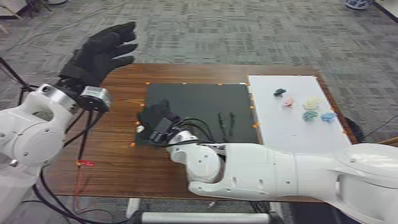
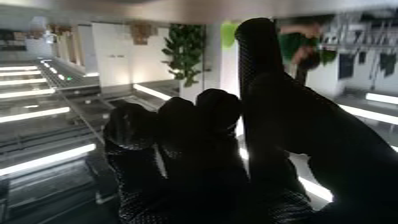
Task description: Arrange flowers
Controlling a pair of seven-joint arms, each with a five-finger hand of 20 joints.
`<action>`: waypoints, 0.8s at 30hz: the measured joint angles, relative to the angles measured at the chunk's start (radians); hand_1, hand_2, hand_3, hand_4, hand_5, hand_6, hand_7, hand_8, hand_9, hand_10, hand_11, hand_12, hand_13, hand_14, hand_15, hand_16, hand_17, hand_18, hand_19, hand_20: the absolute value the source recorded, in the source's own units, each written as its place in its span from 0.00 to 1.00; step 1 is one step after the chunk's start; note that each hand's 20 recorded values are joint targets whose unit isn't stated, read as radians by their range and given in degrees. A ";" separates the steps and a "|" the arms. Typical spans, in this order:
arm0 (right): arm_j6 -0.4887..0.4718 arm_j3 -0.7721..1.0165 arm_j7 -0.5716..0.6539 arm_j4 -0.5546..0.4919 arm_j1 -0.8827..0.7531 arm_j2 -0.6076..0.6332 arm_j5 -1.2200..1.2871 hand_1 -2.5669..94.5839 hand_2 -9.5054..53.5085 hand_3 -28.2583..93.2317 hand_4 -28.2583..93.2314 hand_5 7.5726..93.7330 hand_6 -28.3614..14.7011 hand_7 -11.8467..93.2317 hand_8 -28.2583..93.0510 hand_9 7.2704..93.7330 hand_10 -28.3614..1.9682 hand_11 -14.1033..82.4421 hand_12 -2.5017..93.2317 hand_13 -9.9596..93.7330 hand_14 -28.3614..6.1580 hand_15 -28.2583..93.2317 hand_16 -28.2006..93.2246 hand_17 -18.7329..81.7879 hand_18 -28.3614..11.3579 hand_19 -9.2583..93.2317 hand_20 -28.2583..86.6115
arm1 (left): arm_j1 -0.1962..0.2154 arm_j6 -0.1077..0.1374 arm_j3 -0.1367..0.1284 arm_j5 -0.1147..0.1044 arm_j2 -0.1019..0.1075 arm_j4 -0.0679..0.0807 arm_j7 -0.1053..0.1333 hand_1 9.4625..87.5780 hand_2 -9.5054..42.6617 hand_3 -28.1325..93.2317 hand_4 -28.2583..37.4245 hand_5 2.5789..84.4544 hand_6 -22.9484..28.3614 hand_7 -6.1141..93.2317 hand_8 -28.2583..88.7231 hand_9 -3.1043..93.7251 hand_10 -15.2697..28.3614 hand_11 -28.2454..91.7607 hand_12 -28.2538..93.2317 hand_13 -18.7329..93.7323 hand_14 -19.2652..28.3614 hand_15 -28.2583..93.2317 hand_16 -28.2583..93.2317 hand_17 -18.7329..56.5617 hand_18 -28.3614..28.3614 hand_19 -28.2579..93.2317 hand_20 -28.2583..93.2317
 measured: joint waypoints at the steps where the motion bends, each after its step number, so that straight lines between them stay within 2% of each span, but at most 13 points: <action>1: 0.010 0.015 -0.002 -0.023 -0.005 0.015 -0.002 0.36 0.16 1.00 0.09 0.70 0.71 0.36 0.18 0.48 0.47 0.71 0.74 0.61 0.35 0.97 0.70 0.48 0.09 0.97 0.79 | 0.017 0.004 -0.018 0.000 -0.001 -0.008 0.003 0.18 0.14 0.79 0.00 0.20 0.48 0.26 0.16 0.18 0.55 0.38 0.39 0.20 0.65 0.56 0.19 0.07 0.82 0.54 0.33; 2: 0.022 0.040 -0.009 -0.050 -0.015 0.034 -0.005 0.35 0.15 0.99 0.05 0.70 0.71 0.36 0.19 0.48 0.48 0.69 0.65 0.60 0.35 0.96 0.69 0.48 0.11 0.97 0.79 | 0.036 0.008 -0.039 0.001 -0.003 -0.017 0.005 0.18 0.14 0.79 0.00 0.20 0.48 0.26 0.16 0.18 0.55 0.38 0.39 0.20 0.65 0.56 0.19 0.07 0.82 0.54 0.33; 4: 0.055 0.125 -0.045 -0.109 -0.057 0.081 -0.009 0.34 0.13 0.98 0.03 0.70 0.71 0.35 0.19 0.49 0.51 0.66 0.54 0.60 0.35 0.96 0.68 0.48 0.11 0.96 0.79 | 0.081 0.020 -0.088 0.002 -0.011 -0.040 0.013 0.18 0.14 0.79 0.00 0.20 0.48 0.27 0.16 0.18 0.55 0.38 0.39 0.21 0.65 0.56 0.19 0.07 0.82 0.54 0.33; 5: 0.075 0.177 -0.072 -0.139 -0.086 0.106 -0.010 0.33 0.09 0.97 0.02 0.68 0.71 0.34 0.14 0.51 0.55 0.60 0.42 0.59 0.36 0.95 0.64 0.48 0.12 0.96 0.79 | 0.105 0.027 -0.111 0.002 -0.016 -0.051 0.017 0.18 0.14 0.79 0.00 0.21 0.48 0.26 0.16 0.18 0.55 0.38 0.39 0.21 0.64 0.56 0.19 0.08 0.82 0.54 0.33; 7: 0.131 0.290 -0.128 -0.199 -0.154 0.163 -0.011 0.32 0.02 0.93 0.00 0.60 0.69 0.34 0.12 0.53 0.57 0.49 0.31 0.59 0.39 0.94 0.60 0.48 0.14 0.96 0.78 | 0.155 0.039 -0.158 0.004 -0.029 -0.075 0.026 0.18 0.14 0.79 0.00 0.21 0.48 0.27 0.16 0.18 0.55 0.39 0.39 0.21 0.65 0.57 0.19 0.08 0.82 0.54 0.33; 9: 0.188 0.390 -0.142 -0.254 -0.221 0.223 -0.020 0.33 0.00 0.91 0.00 0.55 0.65 0.34 0.12 0.52 0.54 0.45 0.28 0.58 0.41 0.93 0.58 0.48 0.15 0.96 0.78 | 0.205 0.048 -0.200 0.006 -0.045 -0.098 0.032 0.18 0.13 0.79 0.00 0.21 0.48 0.27 0.16 0.18 0.55 0.39 0.39 0.21 0.65 0.57 0.19 0.08 0.82 0.54 0.33; 10: 0.207 0.437 -0.135 -0.279 -0.254 0.256 -0.029 0.37 0.00 0.85 0.00 0.51 0.62 0.34 0.12 0.51 0.52 0.43 0.28 0.58 0.41 0.93 0.57 0.47 0.15 0.96 0.78 | 0.233 0.053 -0.221 0.007 -0.055 -0.111 0.036 0.18 0.13 0.79 0.00 0.21 0.48 0.27 0.16 0.18 0.55 0.39 0.39 0.21 0.65 0.57 0.19 0.08 0.82 0.54 0.33; 11: 0.213 0.481 -0.118 -0.300 -0.287 0.288 -0.040 0.44 0.00 0.76 0.00 0.47 0.59 0.33 0.13 0.49 0.50 0.42 0.27 0.57 0.41 0.93 0.55 0.47 0.15 0.96 0.78 | 0.261 0.059 -0.241 0.008 -0.065 -0.123 0.040 0.18 0.13 0.79 0.00 0.21 0.48 0.27 0.16 0.18 0.55 0.39 0.39 0.21 0.65 0.57 0.19 0.08 0.82 0.54 0.33; 14: 0.189 0.626 -0.034 -0.331 -0.398 0.388 -0.085 0.57 0.00 0.54 0.00 0.41 0.54 0.31 0.14 0.45 0.45 0.38 0.26 0.54 0.40 0.92 0.54 0.45 0.14 0.94 0.78 | 0.345 0.071 -0.293 0.012 -0.098 -0.155 0.050 0.18 0.13 0.79 0.00 0.21 0.48 0.27 0.16 0.18 0.55 0.39 0.39 0.21 0.65 0.57 0.19 0.08 0.82 0.54 0.33; 16: 0.135 0.732 0.020 -0.332 -0.484 0.453 -0.103 0.59 0.00 0.47 0.00 0.39 0.53 0.31 0.14 0.42 0.42 0.35 0.25 0.52 0.40 0.92 0.53 0.44 0.14 0.93 0.78 | 0.401 0.080 -0.320 0.017 -0.121 -0.172 0.058 0.18 0.13 0.79 0.00 0.21 0.48 0.27 0.16 0.18 0.55 0.39 0.39 0.21 0.65 0.57 0.19 0.08 0.82 0.54 0.33; 17: 0.100 0.784 0.040 -0.331 -0.528 0.485 -0.103 0.58 0.00 0.49 0.00 0.38 0.53 0.30 0.14 0.42 0.42 0.35 0.25 0.51 0.40 0.92 0.52 0.44 0.14 0.93 0.79 | 0.427 0.086 -0.331 0.019 -0.133 -0.180 0.063 0.18 0.13 0.79 0.00 0.21 0.48 0.27 0.16 0.18 0.55 0.39 0.39 0.21 0.65 0.57 0.19 0.08 0.82 0.54 0.33; 20: 0.003 0.929 0.072 -0.326 -0.664 0.580 -0.091 0.50 0.00 0.66 0.00 0.39 0.50 0.26 0.14 0.42 0.44 0.33 0.24 0.51 0.40 0.92 0.51 0.44 0.14 0.92 0.79 | 0.500 0.099 -0.354 0.023 -0.166 -0.195 0.073 0.18 0.13 0.79 0.00 0.21 0.48 0.27 0.16 0.18 0.55 0.39 0.39 0.21 0.65 0.57 0.19 0.08 0.82 0.54 0.33; 24: -0.009 1.083 0.109 -0.280 -0.812 0.665 -0.086 0.51 0.00 0.69 0.00 0.43 0.50 0.25 0.14 0.44 0.49 0.32 0.23 0.53 0.41 0.92 0.49 0.45 0.13 0.92 0.78 | 0.563 0.109 -0.357 0.025 -0.195 -0.199 0.080 0.18 0.13 0.79 0.00 0.21 0.48 0.26 0.16 0.18 0.55 0.39 0.39 0.21 0.65 0.57 0.19 0.08 0.82 0.54 0.33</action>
